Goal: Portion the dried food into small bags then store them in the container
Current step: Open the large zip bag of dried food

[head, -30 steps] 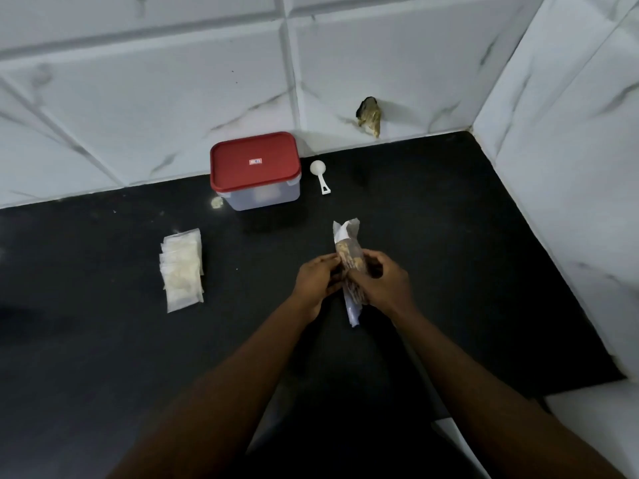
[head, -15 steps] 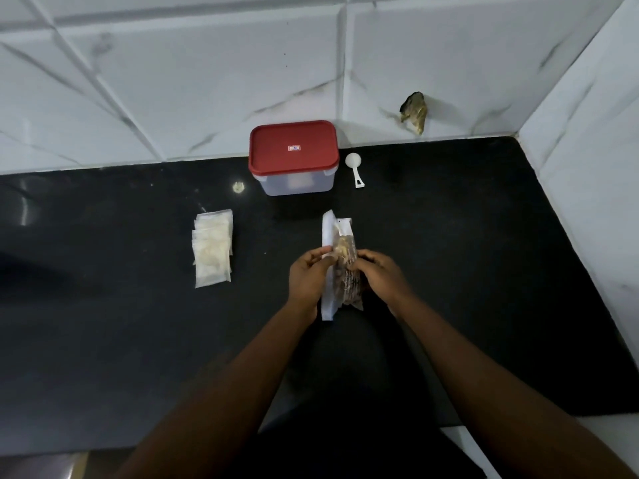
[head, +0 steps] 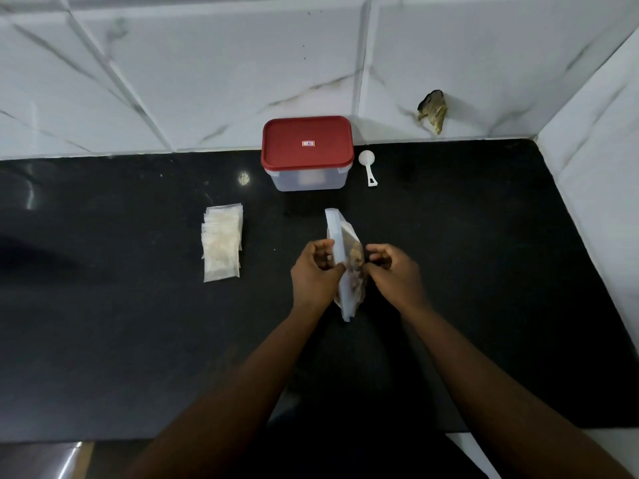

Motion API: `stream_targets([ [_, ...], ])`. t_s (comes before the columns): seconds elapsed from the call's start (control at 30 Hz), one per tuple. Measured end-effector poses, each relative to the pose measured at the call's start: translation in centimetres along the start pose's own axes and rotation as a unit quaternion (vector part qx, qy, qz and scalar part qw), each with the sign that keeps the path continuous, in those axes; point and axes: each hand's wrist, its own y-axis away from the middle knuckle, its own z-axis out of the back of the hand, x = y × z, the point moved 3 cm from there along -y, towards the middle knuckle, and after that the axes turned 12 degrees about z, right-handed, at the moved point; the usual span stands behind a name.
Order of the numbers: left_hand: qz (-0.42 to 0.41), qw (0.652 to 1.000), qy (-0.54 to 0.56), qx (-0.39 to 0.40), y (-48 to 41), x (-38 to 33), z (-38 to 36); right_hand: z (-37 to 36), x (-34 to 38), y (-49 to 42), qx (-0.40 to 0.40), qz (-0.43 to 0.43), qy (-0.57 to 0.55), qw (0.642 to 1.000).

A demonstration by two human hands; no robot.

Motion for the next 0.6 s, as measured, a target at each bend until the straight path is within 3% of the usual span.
stream_targets([
  [0.1, 0.056, 0.997, 0.045, 0.025, 0.0, -0.3, -0.3, 0.2, 1.0, 0.2, -0.027, 0.051, -0.016, 0.998],
  [0.27, 0.143, 0.965, 0.165, 0.146, -0.2, -1.1, -1.0, -0.1, 2.2, -0.4, 0.007, 0.035, -0.070, 0.997],
  [0.6, 0.202, 0.947, 0.198, 0.154, 0.0, -2.3, -0.5, 0.5, 1.8, -0.5, 0.012, -0.035, -0.125, 0.992],
])
